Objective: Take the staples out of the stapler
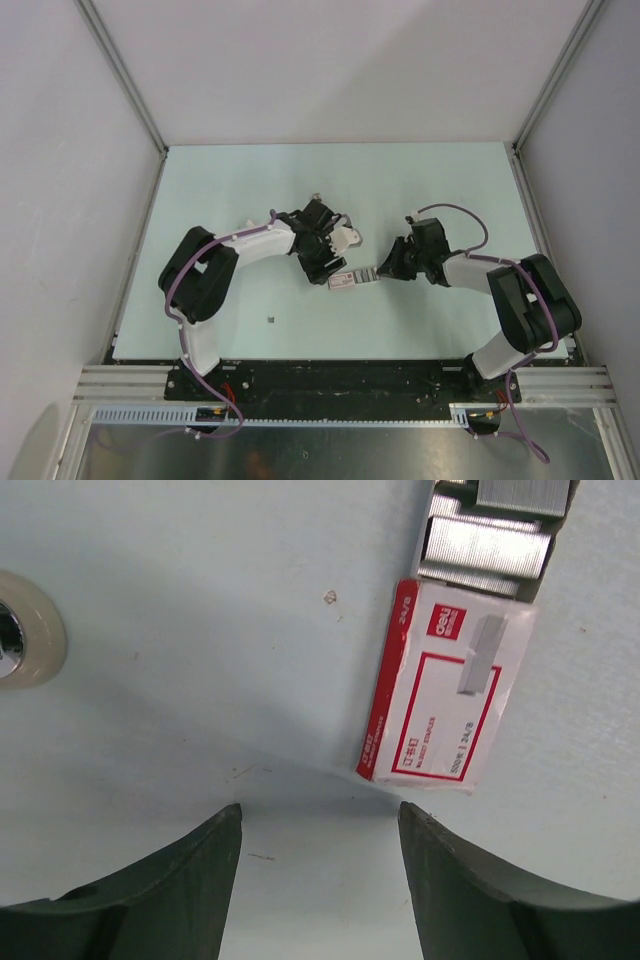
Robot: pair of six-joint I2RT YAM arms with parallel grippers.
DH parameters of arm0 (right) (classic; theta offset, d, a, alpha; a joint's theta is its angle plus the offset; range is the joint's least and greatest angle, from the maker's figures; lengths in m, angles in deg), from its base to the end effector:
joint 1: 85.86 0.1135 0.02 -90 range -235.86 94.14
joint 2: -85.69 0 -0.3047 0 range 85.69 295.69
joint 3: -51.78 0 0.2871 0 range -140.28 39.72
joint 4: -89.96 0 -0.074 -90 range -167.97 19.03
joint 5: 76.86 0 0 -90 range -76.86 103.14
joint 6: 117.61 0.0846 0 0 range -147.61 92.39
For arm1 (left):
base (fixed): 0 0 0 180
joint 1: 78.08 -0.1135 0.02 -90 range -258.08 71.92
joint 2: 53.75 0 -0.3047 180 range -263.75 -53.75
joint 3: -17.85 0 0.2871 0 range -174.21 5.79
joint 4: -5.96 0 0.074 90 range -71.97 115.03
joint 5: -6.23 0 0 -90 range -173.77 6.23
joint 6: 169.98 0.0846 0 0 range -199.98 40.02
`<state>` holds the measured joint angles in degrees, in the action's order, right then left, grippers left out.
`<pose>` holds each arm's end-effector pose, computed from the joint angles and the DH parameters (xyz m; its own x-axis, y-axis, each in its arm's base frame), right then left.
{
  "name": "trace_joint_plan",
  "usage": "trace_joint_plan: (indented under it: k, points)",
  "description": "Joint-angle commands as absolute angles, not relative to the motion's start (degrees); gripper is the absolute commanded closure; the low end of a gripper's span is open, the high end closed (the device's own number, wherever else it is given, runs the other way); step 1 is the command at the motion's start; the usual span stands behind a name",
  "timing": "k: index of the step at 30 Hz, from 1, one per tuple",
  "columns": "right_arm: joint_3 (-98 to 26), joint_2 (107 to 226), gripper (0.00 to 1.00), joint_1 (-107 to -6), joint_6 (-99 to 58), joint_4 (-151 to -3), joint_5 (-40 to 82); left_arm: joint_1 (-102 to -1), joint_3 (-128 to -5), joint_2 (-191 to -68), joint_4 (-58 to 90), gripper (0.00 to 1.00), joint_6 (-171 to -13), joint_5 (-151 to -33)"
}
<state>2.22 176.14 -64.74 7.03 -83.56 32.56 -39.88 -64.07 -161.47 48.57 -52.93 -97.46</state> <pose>0.3104 0.1500 0.1171 -0.8772 0.2358 -0.4182 -0.0623 0.8077 0.5862 0.3245 -0.2808 0.1336 -0.3464 0.8349 -0.4278 0.9284 0.3705 -0.0287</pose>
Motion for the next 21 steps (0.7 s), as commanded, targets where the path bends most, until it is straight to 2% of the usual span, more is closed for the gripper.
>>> trace_joint_plan:
  k: [1,21]
  points:
    - [2.4,176.7,0.85,-63.3,8.0,-86.1,33.1,-39.5,-65.4,-162.6,47.2,0.31,-51.5,-97.2]
    - [2.4,178.4,0.87,-57.4,11.6,-89.8,33.2,-39.4,-63.8,-162.3,46.5,0.32,-51.1,-96.5]
